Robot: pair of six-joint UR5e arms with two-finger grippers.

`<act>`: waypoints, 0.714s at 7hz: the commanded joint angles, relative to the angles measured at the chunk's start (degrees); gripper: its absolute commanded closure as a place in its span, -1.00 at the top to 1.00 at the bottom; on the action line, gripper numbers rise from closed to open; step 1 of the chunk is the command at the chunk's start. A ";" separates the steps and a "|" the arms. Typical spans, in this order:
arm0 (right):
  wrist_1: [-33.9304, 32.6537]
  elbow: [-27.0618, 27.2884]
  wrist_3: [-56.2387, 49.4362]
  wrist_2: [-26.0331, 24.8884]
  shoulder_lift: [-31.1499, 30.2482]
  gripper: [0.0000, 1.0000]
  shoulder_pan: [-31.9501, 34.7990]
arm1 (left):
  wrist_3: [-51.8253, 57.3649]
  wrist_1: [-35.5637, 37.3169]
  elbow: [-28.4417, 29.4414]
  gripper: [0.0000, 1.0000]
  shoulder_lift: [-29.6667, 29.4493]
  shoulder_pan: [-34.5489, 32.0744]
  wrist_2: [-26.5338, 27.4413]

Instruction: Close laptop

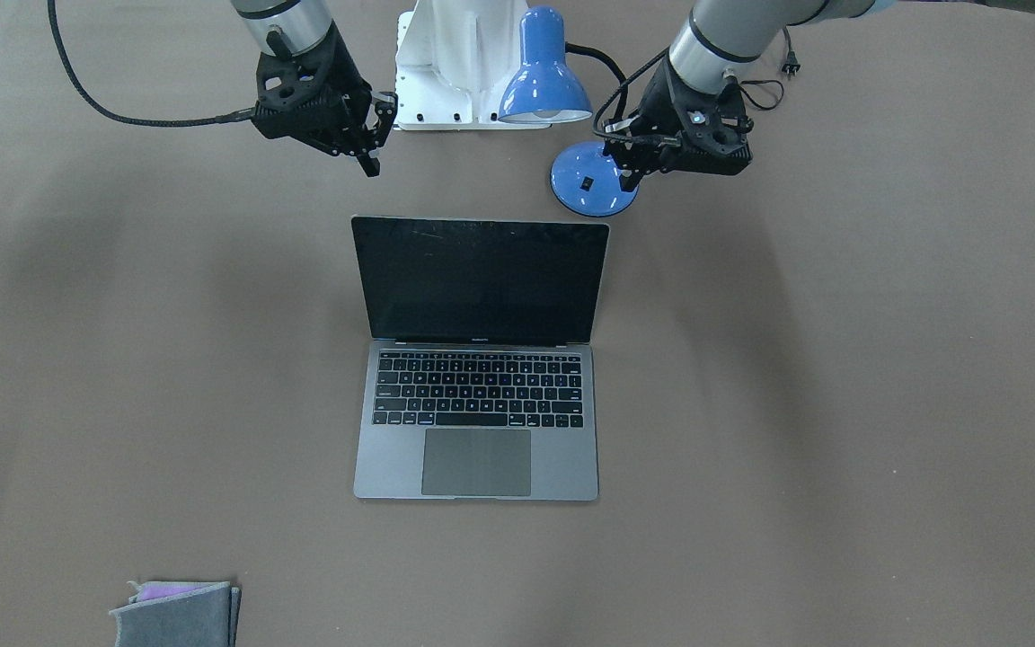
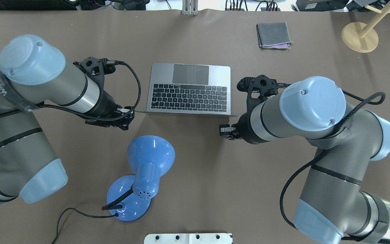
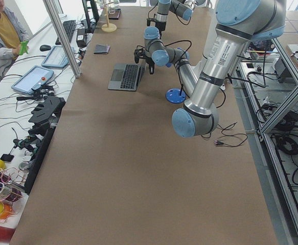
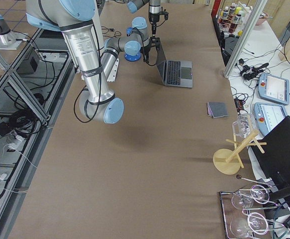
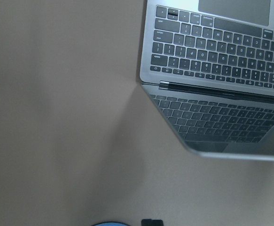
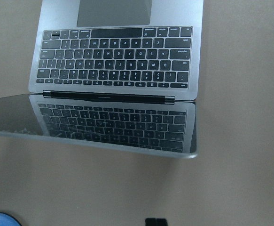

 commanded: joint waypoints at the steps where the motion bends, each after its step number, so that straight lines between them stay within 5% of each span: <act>1: 0.08 -1.22 -0.55 -1.46 0.78 -1.00 0.56 | -0.20 -0.68 2.02 -1.00 -1.78 0.04 0.72; 5: 0.00 -2.10 -0.38 -2.87 2.19 -1.00 1.17 | -0.28 -7.33 4.91 -1.00 -2.84 0.22 7.37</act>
